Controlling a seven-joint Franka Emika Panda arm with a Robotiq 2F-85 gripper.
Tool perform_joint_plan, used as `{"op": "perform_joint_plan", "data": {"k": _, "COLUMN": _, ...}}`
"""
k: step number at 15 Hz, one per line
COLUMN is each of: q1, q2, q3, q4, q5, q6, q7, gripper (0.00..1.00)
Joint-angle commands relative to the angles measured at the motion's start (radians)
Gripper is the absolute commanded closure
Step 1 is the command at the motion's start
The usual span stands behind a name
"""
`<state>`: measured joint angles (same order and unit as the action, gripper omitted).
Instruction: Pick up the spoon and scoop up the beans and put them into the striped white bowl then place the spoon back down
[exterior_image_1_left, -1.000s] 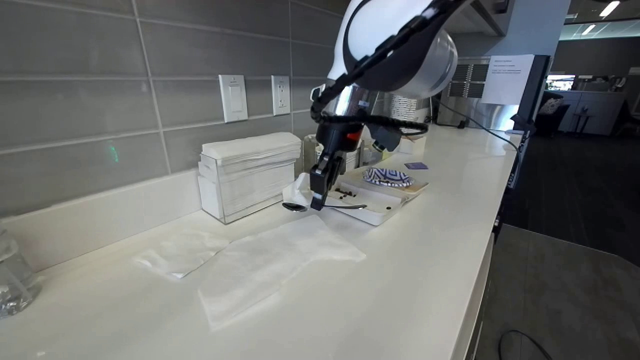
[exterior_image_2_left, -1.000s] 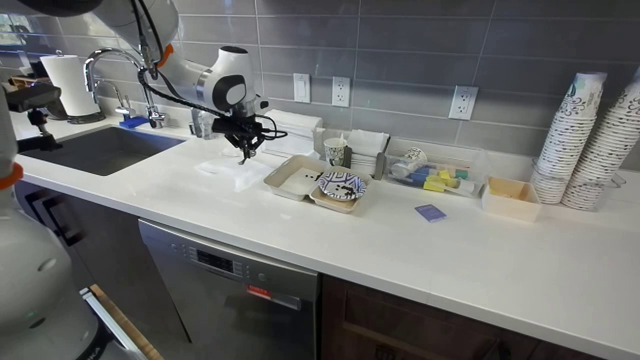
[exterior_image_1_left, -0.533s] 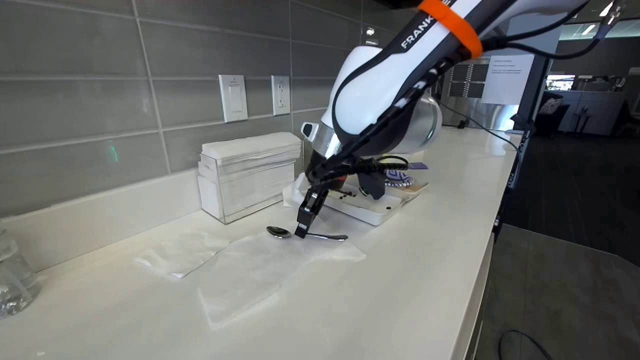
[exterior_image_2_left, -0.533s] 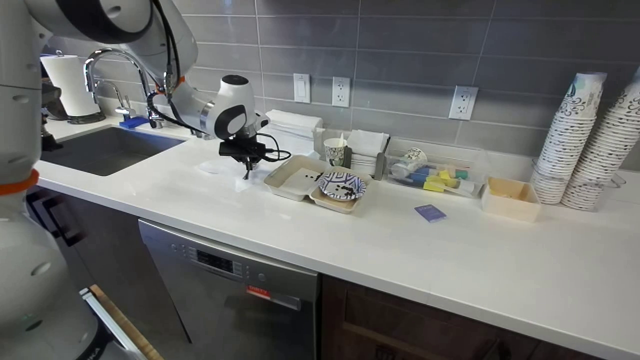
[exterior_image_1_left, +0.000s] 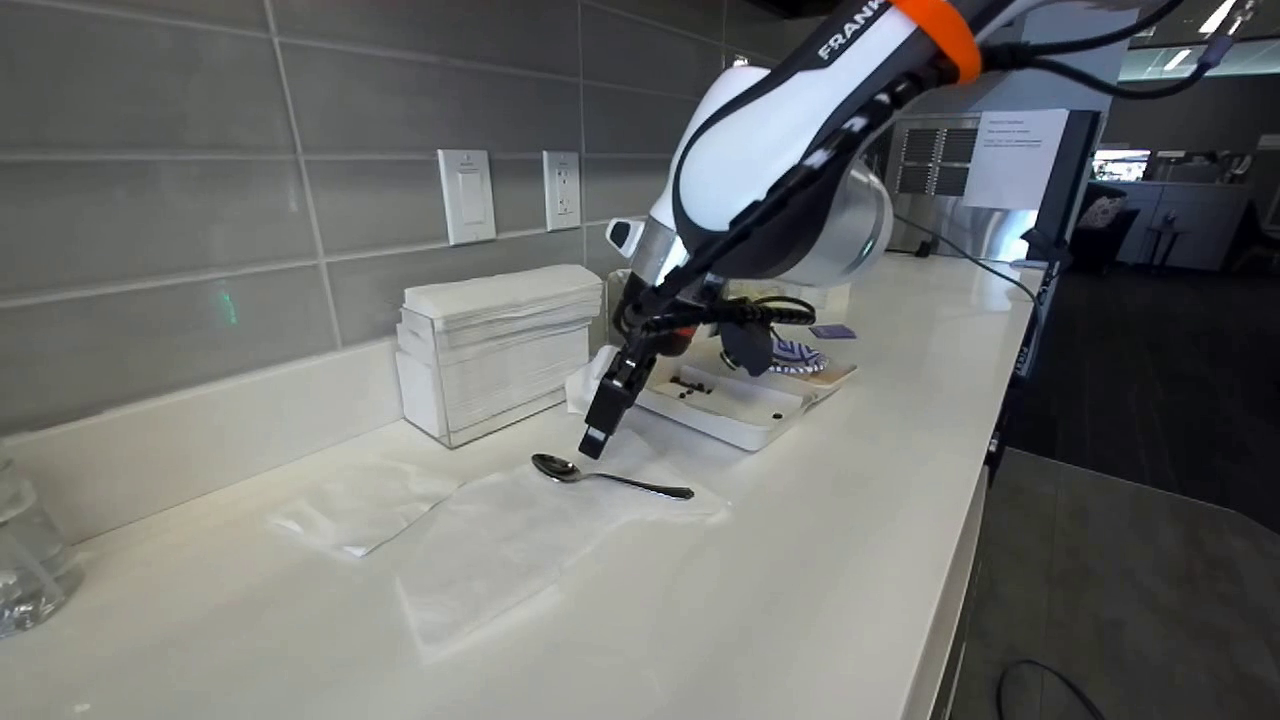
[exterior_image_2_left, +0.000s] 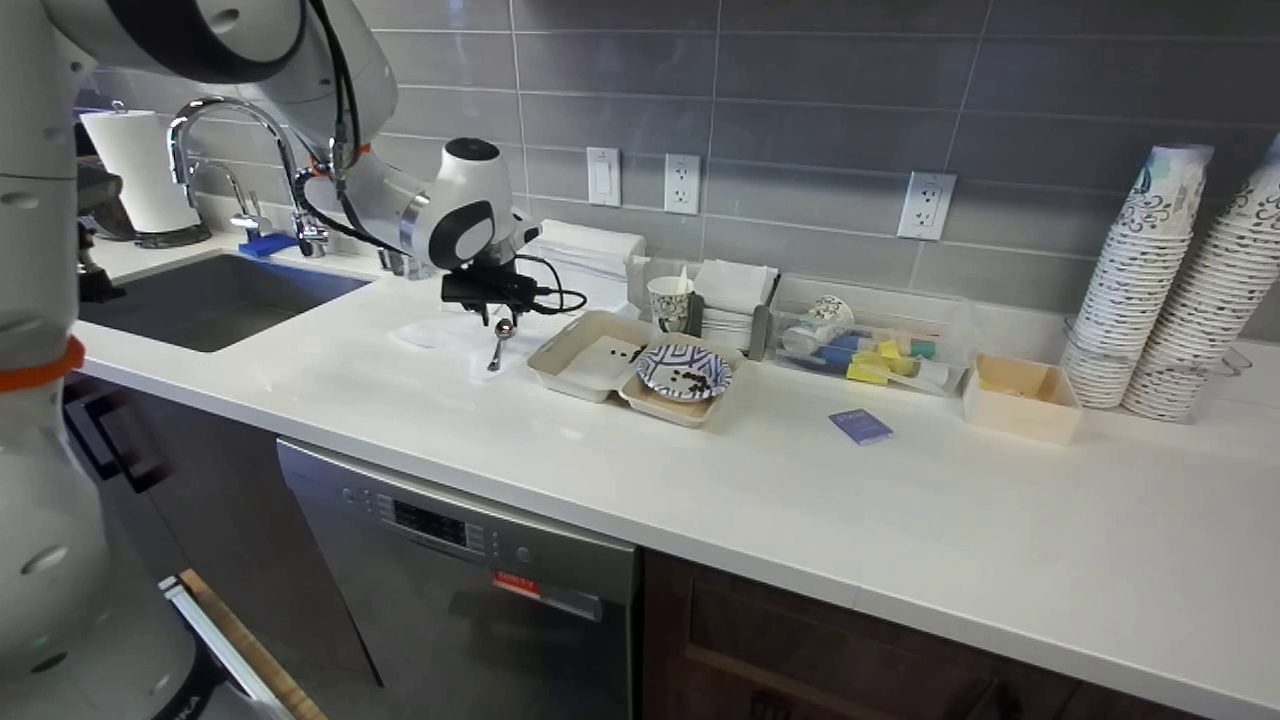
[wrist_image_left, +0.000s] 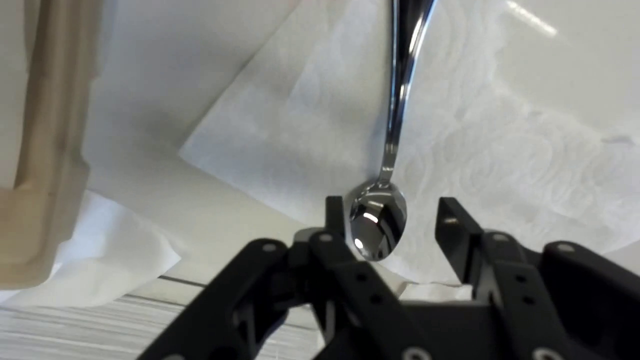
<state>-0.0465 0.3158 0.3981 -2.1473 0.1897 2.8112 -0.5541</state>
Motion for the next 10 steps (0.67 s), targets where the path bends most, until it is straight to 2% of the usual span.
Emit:
{"op": "perform_joint_plan", "data": {"k": 1, "q1": 0.053, "q2": -0.175, "q3": -0.087, "q4": -0.074, "q5": -0.047, "q6": -0.142, "q7": 0.181, "gripper": 0.15}}
{"op": "perform_joint_plan", "data": {"k": 3, "q1": 0.092, "q2": -0.250, "q3": -0.148, "q4": -0.085, "q5": -0.114, "q6": -0.261, "q7": 0.306, "gripper": 0.00}}
{"op": "perform_joint_plan", "data": {"k": 7, "q1": 0.125, "q2": -0.349, "q3": -0.211, "q4": -0.049, "q5": -0.243, "q6": -0.560, "q7": 0.487, "gripper": 0.00}}
{"op": "perform_joint_plan", "data": {"k": 8, "q1": 0.130, "q2": -0.295, "q3": -0.212, "q4": -0.034, "q5": -0.194, "q6": -0.458, "q7": 0.409, "gripper": 0.00}}
{"op": "perform_joint_plan", "data": {"k": 10, "q1": 0.137, "q2": -0.321, "q3": -0.222, "q4": -0.033, "q5": -0.200, "q6": -0.484, "q7": 0.417, "gripper": 0.00}}
